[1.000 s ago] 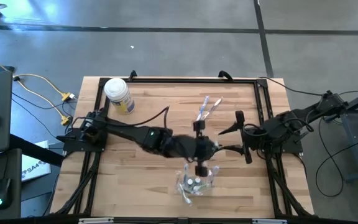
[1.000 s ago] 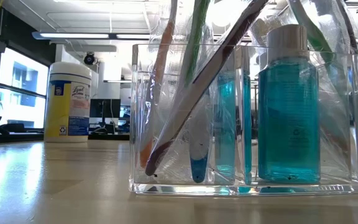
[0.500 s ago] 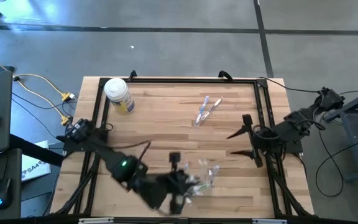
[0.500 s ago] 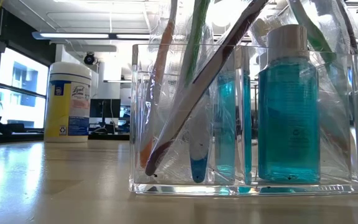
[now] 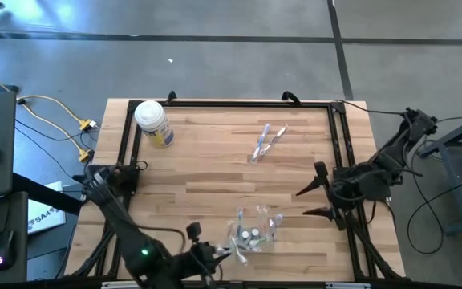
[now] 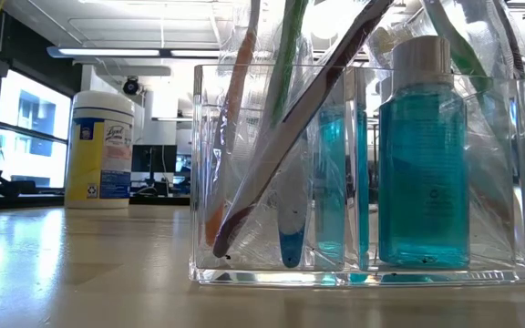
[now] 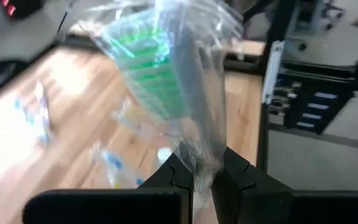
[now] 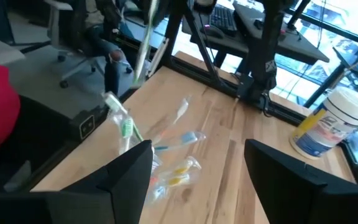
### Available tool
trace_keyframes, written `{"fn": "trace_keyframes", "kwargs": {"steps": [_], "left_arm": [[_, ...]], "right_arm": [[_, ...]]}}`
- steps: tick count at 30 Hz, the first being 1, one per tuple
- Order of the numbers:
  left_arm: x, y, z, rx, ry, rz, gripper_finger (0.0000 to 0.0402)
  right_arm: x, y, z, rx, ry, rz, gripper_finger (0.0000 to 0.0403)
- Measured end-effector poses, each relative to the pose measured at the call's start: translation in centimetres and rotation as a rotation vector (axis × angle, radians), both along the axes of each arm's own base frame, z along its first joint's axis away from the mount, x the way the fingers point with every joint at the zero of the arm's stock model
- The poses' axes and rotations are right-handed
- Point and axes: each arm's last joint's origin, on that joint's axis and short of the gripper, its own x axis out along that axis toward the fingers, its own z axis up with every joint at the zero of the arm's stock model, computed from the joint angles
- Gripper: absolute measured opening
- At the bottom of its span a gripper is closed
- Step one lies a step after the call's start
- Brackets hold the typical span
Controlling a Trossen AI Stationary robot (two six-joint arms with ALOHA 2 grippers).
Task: Pick & Place toothbrushing station
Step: Put the green toothbrush into the transparent bin
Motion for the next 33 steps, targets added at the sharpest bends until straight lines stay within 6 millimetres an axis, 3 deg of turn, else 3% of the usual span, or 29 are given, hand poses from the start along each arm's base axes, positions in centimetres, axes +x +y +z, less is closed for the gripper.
{"fn": "trace_keyframes", "kwargs": {"steps": [8, 25, 33], "left_arm": [[2.1, -1.6, -4.5, -0.033, 0.005, 0.106, 0.0021], [1.5, 0.0, -5.3, -0.066, 0.049, 0.241, 0.0021], [2.8, 0.1, -7.2, -0.077, 0.096, 0.262, 0.0021]], "right_arm": [[0.3, 1.3, -0.8, -0.029, 0.024, -0.017, 0.0249], [1.3, 2.4, -1.9, -0.066, 0.067, -0.013, 0.0247], [1.5, 2.7, -2.3, -0.065, 0.087, -0.02, 0.0248]]}}
